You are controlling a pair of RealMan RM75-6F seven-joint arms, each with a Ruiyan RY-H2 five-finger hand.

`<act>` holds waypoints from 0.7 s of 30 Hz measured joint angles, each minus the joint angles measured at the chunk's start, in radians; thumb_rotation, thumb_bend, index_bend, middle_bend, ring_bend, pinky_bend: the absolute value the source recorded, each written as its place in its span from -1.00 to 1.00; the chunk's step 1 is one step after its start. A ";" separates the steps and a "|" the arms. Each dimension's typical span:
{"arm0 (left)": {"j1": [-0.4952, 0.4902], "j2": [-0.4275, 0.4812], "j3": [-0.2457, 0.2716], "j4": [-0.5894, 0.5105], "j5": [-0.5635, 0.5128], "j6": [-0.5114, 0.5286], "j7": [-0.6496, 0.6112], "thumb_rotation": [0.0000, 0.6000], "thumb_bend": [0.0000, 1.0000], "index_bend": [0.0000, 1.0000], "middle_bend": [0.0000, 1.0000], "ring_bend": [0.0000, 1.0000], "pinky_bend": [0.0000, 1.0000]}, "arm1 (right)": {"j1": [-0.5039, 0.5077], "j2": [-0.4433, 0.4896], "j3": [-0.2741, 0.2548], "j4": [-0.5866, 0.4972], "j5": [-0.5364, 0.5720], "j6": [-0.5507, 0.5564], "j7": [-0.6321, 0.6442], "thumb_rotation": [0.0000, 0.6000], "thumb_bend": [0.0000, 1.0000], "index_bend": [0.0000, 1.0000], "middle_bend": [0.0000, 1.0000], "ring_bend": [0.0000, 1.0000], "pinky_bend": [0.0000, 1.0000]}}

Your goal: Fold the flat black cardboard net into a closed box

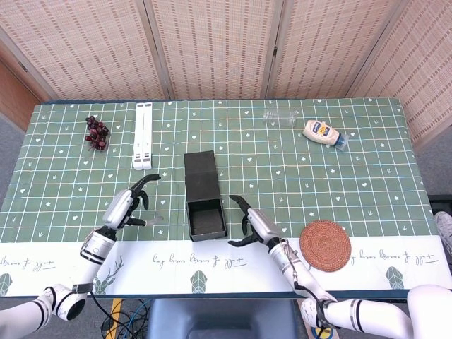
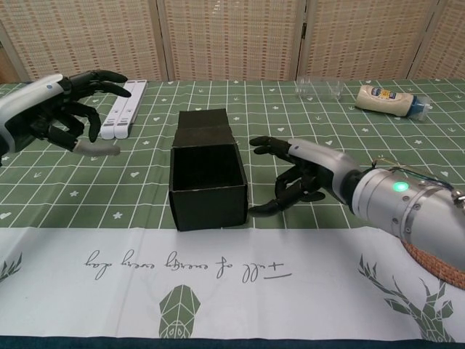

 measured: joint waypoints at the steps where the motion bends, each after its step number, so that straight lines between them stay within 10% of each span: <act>1: 0.002 0.007 -0.001 -0.013 -0.004 -0.008 0.000 1.00 -0.73 -0.81 -0.67 0.24 0.92 | -0.006 0.020 -0.002 -0.023 0.000 0.009 -0.010 1.00 -0.91 -1.00 -1.00 0.33 1.00; 21: 0.036 0.099 0.030 -0.285 -0.133 -0.289 -0.008 1.00 -0.73 -1.00 -1.00 0.21 0.93 | -0.062 0.370 0.133 -0.348 -0.082 0.161 0.011 1.00 -0.91 -1.00 -0.92 0.33 1.00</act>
